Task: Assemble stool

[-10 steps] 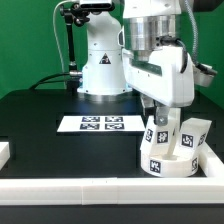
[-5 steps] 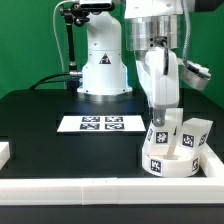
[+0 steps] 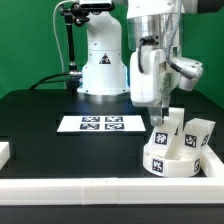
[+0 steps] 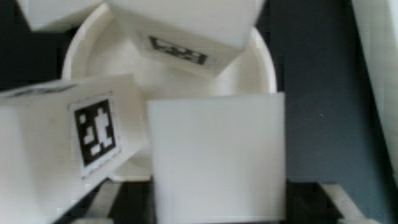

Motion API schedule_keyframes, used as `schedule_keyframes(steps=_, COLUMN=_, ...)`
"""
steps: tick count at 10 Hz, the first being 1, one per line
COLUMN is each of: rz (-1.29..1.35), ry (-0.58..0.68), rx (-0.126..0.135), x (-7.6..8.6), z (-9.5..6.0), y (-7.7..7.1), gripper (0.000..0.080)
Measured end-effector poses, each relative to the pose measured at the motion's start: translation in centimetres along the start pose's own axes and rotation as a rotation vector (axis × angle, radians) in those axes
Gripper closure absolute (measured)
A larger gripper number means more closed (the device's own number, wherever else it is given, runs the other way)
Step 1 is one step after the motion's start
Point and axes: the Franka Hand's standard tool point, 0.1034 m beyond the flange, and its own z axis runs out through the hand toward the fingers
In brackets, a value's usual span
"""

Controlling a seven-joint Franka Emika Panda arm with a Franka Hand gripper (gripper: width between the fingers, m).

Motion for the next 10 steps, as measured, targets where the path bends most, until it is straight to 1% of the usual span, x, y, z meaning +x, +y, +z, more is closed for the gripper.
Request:
schedule_keyframes(steps=2, rz=0.062, ry=-0.008, rx=0.000, x=0.06, z=0.03, y=-0.09, gripper=0.0463)
schedule_keyframes(steps=4, rz=0.055, ry=-0.012, rx=-0.002, x=0.03, z=0.11, y=-0.03, gripper=0.0460)
schedule_keyframes(steps=5, rz=0.040, ry=-0.012, rx=-0.002, x=-0.01, z=0.12, y=0.00, gripper=0.0235)
schedule_keyframes(steps=6, rz=-0.005, ry=-0.013, rx=-0.013, x=-0.03, z=-0.08, y=-0.06, gripper=0.0235)
schedule_keyframes(steps=7, rz=-0.043, ry=-0.016, rx=-0.019, x=-0.04, z=-0.52, y=-0.32, gripper=0.0167)
schedule_keyframes(steps=8, rz=-0.062, ry=-0.021, rx=-0.016, x=-0.05, z=-0.87, y=-0.49, gripper=0.0167)
schedule_keyframes(steps=10, rz=-0.127, ry=-0.017, rx=-0.018, x=0.02, z=-0.60, y=-0.38, gripper=0.0151)
